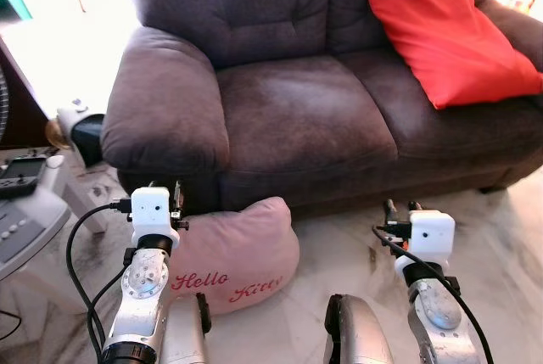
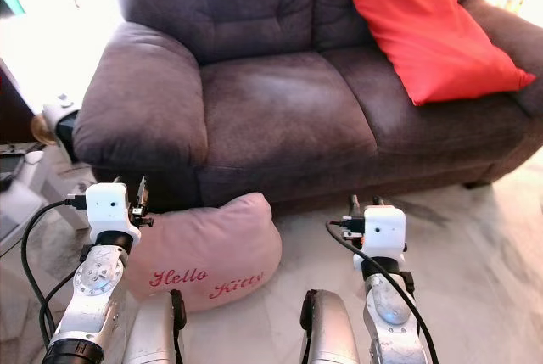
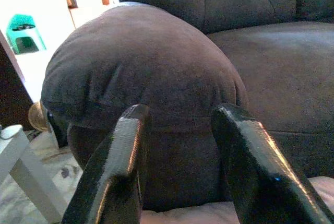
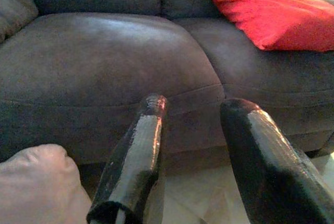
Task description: Move the pillow to the sofa from floor
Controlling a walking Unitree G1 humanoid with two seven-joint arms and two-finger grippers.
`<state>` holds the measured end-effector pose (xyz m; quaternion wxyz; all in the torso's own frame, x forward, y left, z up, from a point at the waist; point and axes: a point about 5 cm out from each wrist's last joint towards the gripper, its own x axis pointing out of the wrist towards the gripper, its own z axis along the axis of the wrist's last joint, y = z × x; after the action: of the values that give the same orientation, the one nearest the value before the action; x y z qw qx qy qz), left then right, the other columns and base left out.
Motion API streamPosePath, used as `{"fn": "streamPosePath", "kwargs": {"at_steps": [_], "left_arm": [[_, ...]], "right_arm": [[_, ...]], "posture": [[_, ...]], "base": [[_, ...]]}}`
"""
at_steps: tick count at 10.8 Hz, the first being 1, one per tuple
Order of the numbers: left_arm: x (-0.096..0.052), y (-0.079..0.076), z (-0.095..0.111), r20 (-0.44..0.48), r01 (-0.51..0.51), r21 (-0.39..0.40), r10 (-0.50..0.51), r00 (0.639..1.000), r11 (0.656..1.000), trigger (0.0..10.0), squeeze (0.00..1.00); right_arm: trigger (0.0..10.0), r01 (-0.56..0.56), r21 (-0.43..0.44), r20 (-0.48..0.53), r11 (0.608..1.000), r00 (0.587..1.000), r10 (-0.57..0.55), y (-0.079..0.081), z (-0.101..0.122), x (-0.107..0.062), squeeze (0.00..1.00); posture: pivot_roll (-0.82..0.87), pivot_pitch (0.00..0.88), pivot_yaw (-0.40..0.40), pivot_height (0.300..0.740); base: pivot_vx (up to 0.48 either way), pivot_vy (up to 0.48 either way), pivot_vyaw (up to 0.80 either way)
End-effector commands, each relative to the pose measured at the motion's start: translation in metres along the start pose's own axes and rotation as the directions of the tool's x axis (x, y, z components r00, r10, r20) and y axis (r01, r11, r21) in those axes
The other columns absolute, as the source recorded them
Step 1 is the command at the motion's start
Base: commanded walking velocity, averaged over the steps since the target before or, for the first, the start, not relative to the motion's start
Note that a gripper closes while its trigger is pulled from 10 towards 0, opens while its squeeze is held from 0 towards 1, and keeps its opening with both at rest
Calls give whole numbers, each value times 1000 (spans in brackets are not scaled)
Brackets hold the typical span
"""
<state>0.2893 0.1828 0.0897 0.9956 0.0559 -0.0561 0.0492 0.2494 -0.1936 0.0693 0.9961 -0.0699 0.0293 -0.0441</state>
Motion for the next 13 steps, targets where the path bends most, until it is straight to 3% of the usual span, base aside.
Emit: {"fn": "streamPosePath", "kwargs": {"at_steps": [1,7,13], "left_arm": [[2,1,-2,-16,-2,-2,2,1000,1000,10000,0],[2,1,-3,-21,-1,0,1,1000,1000,10000,0],[2,-4,-5,-32,37,-14,-37,999,999,10000,0]], "right_arm": [[10000,-17,-19,5,1000,1000,17,2,1,0,0],[10000,-19,6,-3,1000,1000,19,0,-1,1,0],[10000,25,31,-31,999,999,-24,-4,-8,1,0]], "posture": [[-18,28,-36,540],[-15,32,-39,540],[-16,37,-38,540]], "base": [[0,0,800],[0,0,800],[0,0,0]]}}
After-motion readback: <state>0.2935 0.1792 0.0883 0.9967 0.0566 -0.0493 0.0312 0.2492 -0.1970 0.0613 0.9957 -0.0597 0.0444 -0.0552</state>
